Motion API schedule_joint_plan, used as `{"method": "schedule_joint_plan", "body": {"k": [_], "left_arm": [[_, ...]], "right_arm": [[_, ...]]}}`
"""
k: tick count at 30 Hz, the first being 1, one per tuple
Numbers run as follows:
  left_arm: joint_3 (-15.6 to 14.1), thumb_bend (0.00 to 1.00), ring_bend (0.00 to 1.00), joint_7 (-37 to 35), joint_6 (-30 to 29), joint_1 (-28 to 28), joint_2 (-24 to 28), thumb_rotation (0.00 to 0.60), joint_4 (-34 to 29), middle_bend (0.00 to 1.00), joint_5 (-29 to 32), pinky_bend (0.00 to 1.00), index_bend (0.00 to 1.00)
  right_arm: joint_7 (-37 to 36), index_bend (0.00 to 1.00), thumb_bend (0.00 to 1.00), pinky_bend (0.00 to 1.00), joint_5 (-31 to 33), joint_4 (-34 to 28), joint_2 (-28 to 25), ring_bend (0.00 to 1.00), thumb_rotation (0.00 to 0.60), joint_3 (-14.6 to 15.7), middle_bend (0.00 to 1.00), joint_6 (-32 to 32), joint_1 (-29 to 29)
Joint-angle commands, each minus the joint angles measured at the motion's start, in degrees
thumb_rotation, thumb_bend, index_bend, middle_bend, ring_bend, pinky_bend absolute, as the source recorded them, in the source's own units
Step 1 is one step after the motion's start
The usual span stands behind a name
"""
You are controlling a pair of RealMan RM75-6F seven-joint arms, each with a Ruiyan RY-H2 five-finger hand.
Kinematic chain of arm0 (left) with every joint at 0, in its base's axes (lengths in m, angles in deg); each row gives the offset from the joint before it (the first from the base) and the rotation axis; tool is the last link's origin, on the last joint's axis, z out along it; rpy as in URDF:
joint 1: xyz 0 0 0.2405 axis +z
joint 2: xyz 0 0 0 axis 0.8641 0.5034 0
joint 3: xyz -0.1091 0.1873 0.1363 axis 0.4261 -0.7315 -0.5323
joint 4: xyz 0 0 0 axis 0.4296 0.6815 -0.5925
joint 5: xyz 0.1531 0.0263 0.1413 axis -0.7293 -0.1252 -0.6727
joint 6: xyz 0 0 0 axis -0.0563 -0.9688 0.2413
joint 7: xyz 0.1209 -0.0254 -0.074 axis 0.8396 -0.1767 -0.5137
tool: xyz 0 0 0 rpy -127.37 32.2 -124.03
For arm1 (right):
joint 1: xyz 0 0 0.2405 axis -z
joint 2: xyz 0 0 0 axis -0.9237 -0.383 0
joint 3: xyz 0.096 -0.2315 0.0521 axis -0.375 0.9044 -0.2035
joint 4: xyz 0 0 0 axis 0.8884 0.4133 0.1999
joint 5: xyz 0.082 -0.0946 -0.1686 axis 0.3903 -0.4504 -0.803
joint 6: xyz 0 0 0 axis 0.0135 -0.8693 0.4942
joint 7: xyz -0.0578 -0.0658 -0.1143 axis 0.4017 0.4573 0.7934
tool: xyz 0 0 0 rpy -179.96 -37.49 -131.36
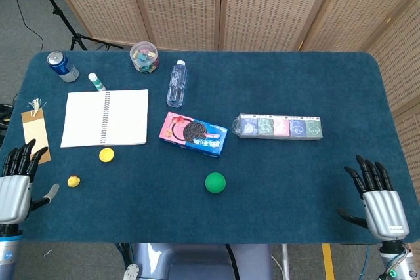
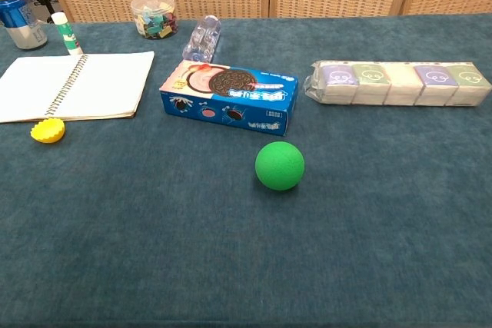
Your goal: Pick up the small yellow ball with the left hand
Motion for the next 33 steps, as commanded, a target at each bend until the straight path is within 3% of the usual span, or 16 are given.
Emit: {"method": "schedule_joint_plan", "body": {"k": [1, 13, 17, 26, 33], "left_arm": [[0.0, 0.24, 0.0, 0.1, 0.1, 0.0, 0.0, 0.6, 0.0, 0.0, 0.1, 0.0, 0.14], [-0.1, 0.24, 0.0, 2.3, 3.2, -0.6, 0.8, 0.6, -0.6, 0.0, 2.7, 0.0, 0.14], [0.3, 0.24, 0.0, 5.0, 10.3, -2.9, 3.5, 0.6, -2.4, 0.0, 7.8, 0.0, 0.16], [2.4, 0.24, 0.0, 7.8, 26.4, -9.5, 8.9, 0.6, -4.3, 0.0, 21.5, 0.0, 0.34], [2.3, 0.25, 0.0, 9.5, 30.9, -12.1, 8.2, 0.6, -2.8, 0.0, 26.6, 0.0, 0.39]], "right_arm": [[0.0, 0.15, 0.0, 0.01, -0.1, -0.1, -0.1, 0.0, 0.6, 0.0, 0.0, 0.0, 0.0], [-0.3, 0.15, 0.0, 0.01, -0.3, -0.2, -0.2, 0.0, 0.6, 0.0, 0.0, -0.8, 0.3], [-0.5, 0.15, 0.0, 0.01, -0.3, -0.3, -0.4, 0.0, 0.6, -0.1, 0.0, -1.1, 0.5], [-0.4, 0.15, 0.0, 0.01, -0.7, -0.2, -0.3, 0.0, 0.6, -0.1, 0.0, -1.5, 0.5], [-0.8, 0.15, 0.0, 0.01, -0.7, -0.2, -0.4, 0.0, 0.6, -0.2, 0.0, -1.7, 0.6]]}}
